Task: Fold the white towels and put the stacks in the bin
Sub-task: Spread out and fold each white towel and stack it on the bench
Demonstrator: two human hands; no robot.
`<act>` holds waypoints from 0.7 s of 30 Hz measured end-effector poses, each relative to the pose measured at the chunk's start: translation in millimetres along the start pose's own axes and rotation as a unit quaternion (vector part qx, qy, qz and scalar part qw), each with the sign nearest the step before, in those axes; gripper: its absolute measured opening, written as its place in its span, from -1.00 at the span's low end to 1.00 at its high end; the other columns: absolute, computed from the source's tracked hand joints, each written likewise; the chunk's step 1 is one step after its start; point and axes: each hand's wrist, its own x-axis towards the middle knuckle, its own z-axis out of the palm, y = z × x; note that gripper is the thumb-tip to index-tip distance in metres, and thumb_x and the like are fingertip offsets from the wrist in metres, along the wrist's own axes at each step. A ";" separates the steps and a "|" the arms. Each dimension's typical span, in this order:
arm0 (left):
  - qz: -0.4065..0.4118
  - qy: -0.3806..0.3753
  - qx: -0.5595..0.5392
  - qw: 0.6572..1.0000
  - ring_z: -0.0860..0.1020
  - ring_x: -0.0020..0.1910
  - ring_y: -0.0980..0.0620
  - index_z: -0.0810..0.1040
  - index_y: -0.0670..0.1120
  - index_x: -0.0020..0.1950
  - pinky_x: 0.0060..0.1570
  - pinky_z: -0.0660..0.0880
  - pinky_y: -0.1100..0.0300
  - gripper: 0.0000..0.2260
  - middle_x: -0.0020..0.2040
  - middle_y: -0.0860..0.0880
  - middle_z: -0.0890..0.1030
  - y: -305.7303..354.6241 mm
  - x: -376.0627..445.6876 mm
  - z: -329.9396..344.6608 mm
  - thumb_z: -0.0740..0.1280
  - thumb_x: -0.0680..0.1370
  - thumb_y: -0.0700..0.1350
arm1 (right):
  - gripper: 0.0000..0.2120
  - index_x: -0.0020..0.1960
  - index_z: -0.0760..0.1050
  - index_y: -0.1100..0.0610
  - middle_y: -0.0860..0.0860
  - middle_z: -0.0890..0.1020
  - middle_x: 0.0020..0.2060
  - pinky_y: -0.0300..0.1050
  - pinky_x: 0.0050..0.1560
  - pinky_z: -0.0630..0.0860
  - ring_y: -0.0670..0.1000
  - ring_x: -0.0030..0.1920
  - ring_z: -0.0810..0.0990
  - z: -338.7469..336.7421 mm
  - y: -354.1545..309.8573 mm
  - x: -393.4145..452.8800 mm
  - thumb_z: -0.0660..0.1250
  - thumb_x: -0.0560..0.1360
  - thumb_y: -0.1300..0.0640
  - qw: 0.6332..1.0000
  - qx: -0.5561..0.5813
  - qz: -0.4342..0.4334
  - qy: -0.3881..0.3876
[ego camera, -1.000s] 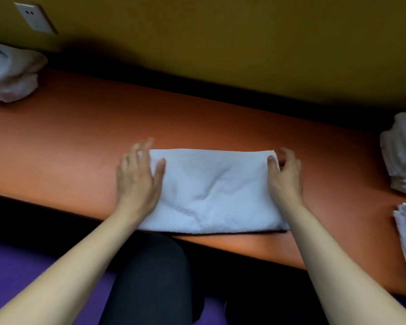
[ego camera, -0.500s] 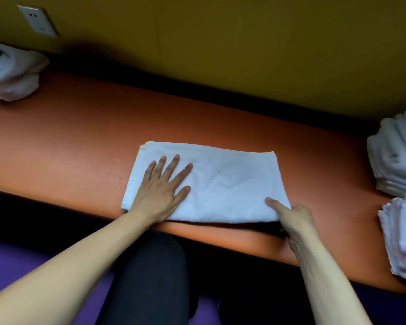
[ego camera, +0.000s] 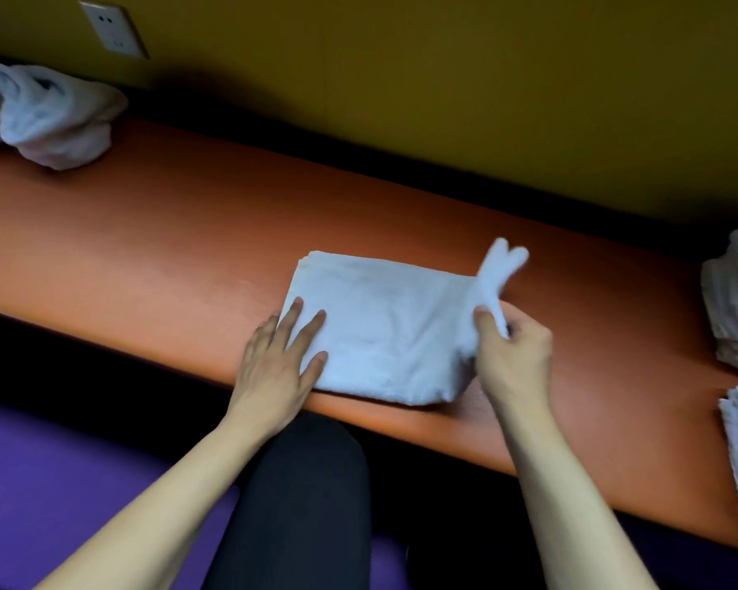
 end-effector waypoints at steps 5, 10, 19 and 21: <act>0.013 0.030 -0.105 0.994 0.06 0.63 -0.09 0.16 0.13 0.63 0.58 -0.07 0.03 -0.41 0.67 0.04 0.03 2.2 4.6 4.3 0.02 0.61 0.27 | -0.80 0.01 0.60 0.07 -0.01 0.61 -0.33 -0.10 -0.25 0.46 0.06 -0.26 0.59 67.6 -44.2 -27.3 0.24 0.59 0.03 0.990 -0.068 -0.103 -0.074; -0.101 0.083 -0.418 0.899 0.30 0.52 0.14 0.29 0.00 0.56 0.55 0.21 0.04 -0.42 0.54 0.07 0.35 -1.2 1.8 -12.4 0.04 0.59 0.21 | -0.63 0.17 0.57 0.04 0.04 0.66 -0.07 -0.03 -0.02 0.44 0.15 0.01 0.59 116.0 -52.5 -52.6 0.12 0.55 -0.10 0.959 -0.135 -0.188 -0.161; -0.158 0.035 -0.506 0.847 0.46 0.42 0.11 0.44 0.10 0.47 0.46 0.34 -0.06 -0.43 0.40 0.11 0.53 -2.5 7.8 -38.0 0.01 0.60 0.36 | -0.59 0.45 0.43 0.03 0.00 0.52 0.16 -0.20 0.20 0.45 -0.11 0.09 0.55 114.6 -28.9 -64.1 0.24 0.63 -0.06 0.930 -0.099 -0.126 -0.332; -0.175 0.031 -0.473 0.863 0.47 0.40 0.10 0.42 0.07 0.47 0.42 0.36 0.06 -0.49 0.38 0.10 0.53 2.9 8.4 -47.3 0.13 0.61 0.29 | -0.74 0.27 0.58 0.00 -0.04 0.57 0.02 -0.32 0.04 0.46 -0.18 -0.05 0.56 95.9 -23.4 -53.7 0.29 0.61 0.08 0.968 -0.031 -0.136 -0.206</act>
